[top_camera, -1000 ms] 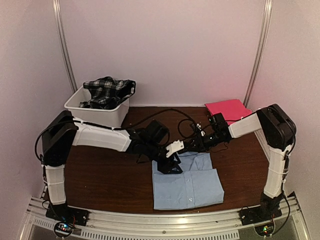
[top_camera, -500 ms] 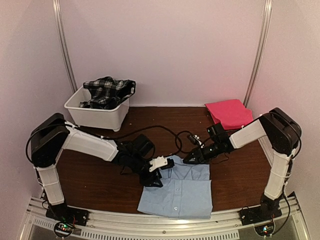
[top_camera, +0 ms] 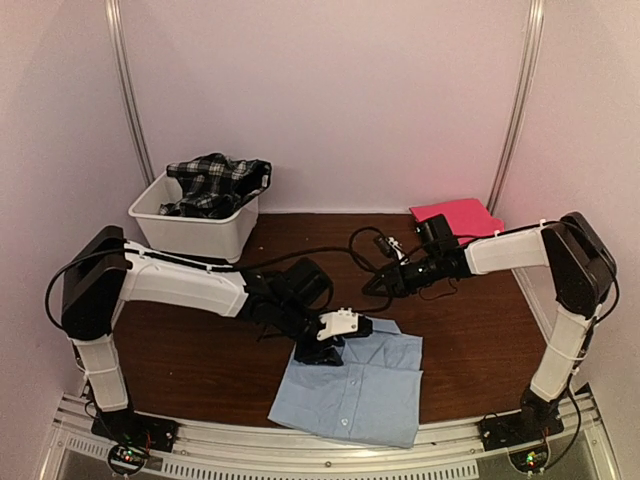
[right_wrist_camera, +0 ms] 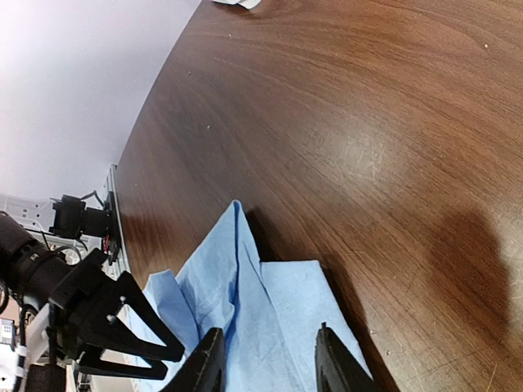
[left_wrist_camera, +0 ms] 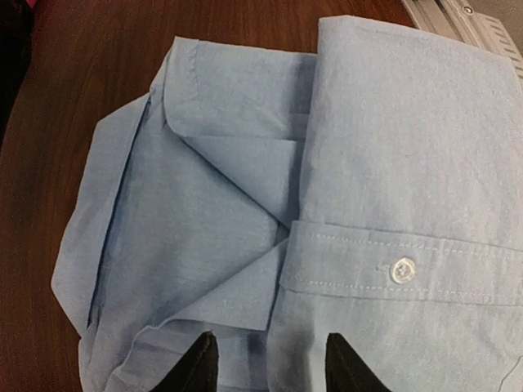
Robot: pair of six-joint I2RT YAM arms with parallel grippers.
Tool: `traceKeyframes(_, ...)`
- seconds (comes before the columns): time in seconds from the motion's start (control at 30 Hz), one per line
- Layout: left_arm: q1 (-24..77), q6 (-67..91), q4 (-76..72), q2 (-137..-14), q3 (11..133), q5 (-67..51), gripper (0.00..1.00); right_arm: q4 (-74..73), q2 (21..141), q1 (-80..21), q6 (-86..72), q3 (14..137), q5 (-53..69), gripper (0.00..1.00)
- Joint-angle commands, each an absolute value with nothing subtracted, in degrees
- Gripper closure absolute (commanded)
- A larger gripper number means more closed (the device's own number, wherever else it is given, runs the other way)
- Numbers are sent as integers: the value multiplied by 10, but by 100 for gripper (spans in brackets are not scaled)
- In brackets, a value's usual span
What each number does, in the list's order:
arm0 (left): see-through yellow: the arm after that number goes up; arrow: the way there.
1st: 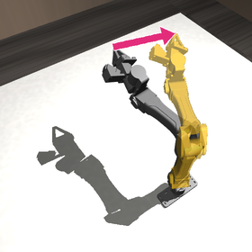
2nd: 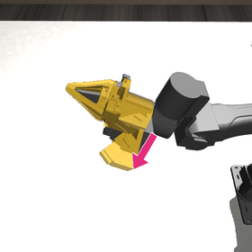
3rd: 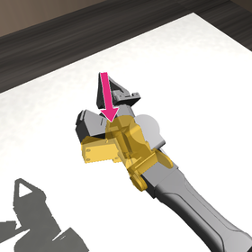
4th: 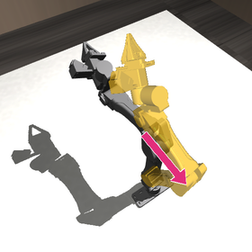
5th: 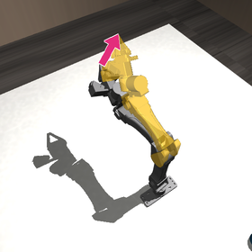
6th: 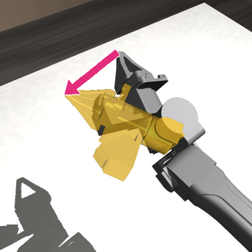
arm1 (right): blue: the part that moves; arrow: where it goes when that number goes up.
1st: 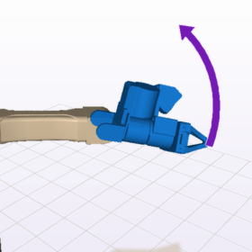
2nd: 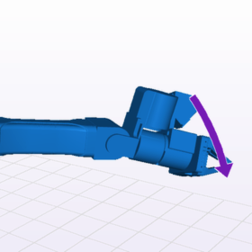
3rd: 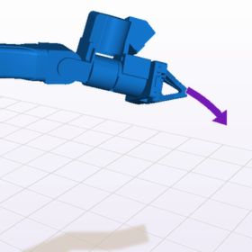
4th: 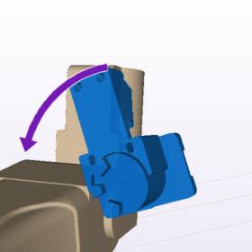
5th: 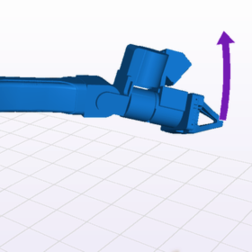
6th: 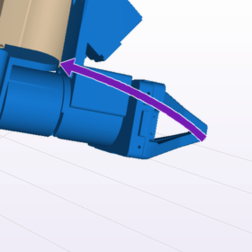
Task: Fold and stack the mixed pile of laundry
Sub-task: Adjust the square-folded T-shirt at the center of the board.
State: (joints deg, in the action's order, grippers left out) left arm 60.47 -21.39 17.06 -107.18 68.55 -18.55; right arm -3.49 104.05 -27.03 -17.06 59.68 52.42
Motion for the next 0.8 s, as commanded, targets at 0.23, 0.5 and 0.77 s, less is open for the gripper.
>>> traceKeyframes(0.23, 601, -256, 194, -1123, 710, -215, 56, -25, 1092, -312, -210, 596, 579, 80)
traceKeyframes(0.5, 602, -256, 224, -1133, 718, -214, 63, -33, 1174, -312, -197, 612, 559, 91)
traceKeyframes(0.77, 610, -262, 255, -1106, 728, -203, 92, -45, 1197, -312, -184, 612, 540, 94)
